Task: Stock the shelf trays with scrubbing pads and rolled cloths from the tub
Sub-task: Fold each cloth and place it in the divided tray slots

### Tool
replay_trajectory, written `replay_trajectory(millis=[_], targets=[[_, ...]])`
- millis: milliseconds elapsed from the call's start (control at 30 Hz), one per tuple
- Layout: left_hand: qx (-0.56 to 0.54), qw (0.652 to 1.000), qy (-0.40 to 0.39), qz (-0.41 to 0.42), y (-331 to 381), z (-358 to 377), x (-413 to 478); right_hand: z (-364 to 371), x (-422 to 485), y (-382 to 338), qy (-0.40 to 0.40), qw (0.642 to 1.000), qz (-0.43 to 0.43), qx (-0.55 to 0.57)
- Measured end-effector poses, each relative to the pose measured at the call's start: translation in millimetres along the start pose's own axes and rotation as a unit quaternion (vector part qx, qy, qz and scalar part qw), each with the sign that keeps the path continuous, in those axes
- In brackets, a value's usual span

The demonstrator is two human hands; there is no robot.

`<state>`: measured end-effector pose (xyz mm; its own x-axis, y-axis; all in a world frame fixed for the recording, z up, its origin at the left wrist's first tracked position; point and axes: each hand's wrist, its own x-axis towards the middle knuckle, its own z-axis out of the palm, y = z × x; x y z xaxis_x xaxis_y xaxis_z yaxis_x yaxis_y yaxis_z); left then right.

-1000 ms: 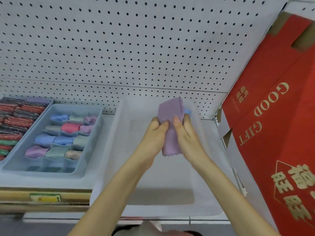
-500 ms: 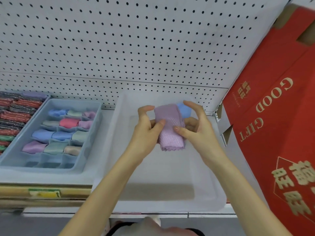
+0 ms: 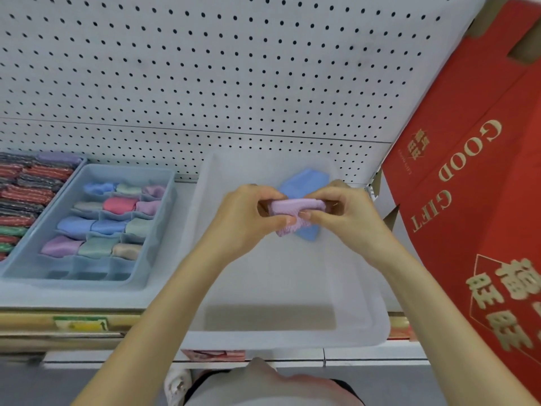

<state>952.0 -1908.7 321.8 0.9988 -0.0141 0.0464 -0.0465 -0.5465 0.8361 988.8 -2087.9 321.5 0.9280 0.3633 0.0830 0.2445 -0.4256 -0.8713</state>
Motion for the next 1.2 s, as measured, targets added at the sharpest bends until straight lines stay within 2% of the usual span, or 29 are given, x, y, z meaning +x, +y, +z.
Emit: replay_trajectory(millis=[100, 167, 233, 333, 467, 533, 667, 833, 900, 967, 1200], targets=[[-0.019, 0.999, -0.031, -0.016, -4, -8, 0, -2, -2, -3, -0.052, 0.997, 0.033, 0.052], [-0.119, 0.989, -0.074, -0.042, -2, -10, -2, 0, -4, -4, -0.085, 0.988, 0.056, 0.119], [-0.207, 0.972, -0.091, -0.073, 2, -7, -5, 7, -5, -5, -0.084, 0.979, 0.074, 0.17], [-0.213, 0.971, -0.065, -0.081, 0, 0, -8, 15, -6, -7, -0.056, 0.976, 0.086, 0.191], [-0.232, 0.967, -0.068, -0.081, -3, -3, -11, 14, -8, -3, -0.085, 0.965, 0.095, 0.23], [-0.264, 0.956, -0.081, -0.099, -6, -5, -13, 17, -8, -3, -0.06, 0.966, 0.078, 0.241], [-0.34, 0.914, -0.132, -0.176, -8, -7, -21, 29, -4, -3, 0.045, 0.978, -0.003, 0.204], [-0.456, 0.849, -0.174, -0.204, -8, -17, -27, 40, -2, -1, 0.088, 0.983, -0.104, 0.122], [-0.494, 0.819, -0.163, -0.242, -10, -22, -26, 40, 0, 2, 0.071, 0.982, -0.15, 0.093], [-0.503, 0.808, -0.15, -0.266, -13, -28, -24, 39, 3, 3, 0.027, 0.98, -0.179, 0.082], [-0.459, 0.843, -0.13, -0.249, -24, -53, -23, 45, 13, -13, -0.115, 0.977, -0.178, 0.02]])
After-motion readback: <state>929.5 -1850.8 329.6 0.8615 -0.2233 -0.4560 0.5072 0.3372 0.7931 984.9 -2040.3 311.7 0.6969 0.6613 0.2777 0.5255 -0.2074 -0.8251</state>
